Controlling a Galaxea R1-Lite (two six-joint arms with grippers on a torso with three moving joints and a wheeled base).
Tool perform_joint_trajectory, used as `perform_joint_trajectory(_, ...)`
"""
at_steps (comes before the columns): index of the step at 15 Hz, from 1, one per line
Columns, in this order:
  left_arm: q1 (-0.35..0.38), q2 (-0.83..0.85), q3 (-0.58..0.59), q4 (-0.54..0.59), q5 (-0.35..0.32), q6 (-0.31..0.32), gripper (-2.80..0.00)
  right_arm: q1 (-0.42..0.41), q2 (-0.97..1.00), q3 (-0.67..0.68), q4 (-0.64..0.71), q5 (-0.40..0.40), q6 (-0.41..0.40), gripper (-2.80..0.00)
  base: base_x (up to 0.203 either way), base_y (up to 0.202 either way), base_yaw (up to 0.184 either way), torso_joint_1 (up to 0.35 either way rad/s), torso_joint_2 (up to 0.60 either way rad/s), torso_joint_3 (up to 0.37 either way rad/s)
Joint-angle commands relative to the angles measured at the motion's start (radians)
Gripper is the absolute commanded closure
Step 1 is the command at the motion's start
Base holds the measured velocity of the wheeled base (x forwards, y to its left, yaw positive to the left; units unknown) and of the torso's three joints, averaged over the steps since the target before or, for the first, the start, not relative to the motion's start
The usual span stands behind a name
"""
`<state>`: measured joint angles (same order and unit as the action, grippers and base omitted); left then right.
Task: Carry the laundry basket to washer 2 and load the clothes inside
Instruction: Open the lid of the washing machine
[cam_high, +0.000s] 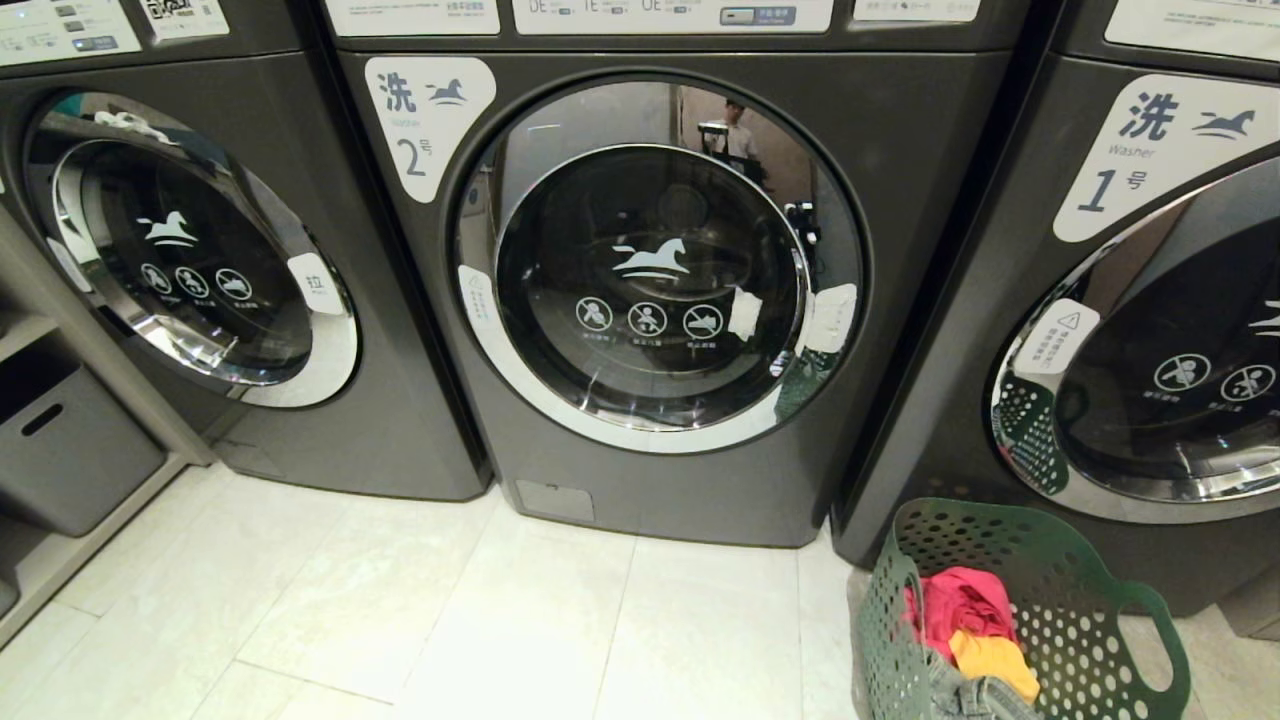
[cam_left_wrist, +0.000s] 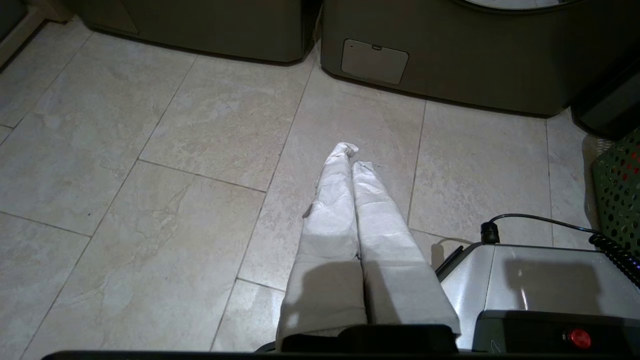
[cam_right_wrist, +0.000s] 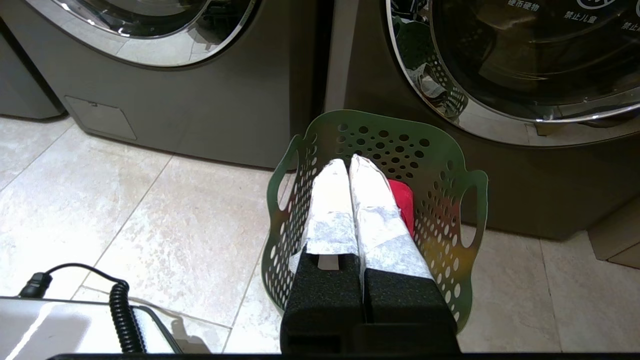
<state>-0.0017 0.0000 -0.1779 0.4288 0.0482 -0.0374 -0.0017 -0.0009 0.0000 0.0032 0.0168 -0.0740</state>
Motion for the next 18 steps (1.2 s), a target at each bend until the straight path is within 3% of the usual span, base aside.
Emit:
perform_joint_trajectory(1, 0.000, 0.002, 0.000, 0.002, 0.001, -0.001, 0.00, 0.000, 0.001, 0.000, 0.000, 0.000, -0.001, 0.00, 0.000, 0.000, 0.000, 0.000, 0.00, 0.000)
perform_joint_trajectory(18, 0.000, 0.000, 0.000, 0.002, 0.002, -0.001, 0.00, 0.000, 0.001, 0.000, 0.000, -0.001, 0.000, 0.00, 0.000, 0.000, 0.000, 0.000, 0.00, 0.000)
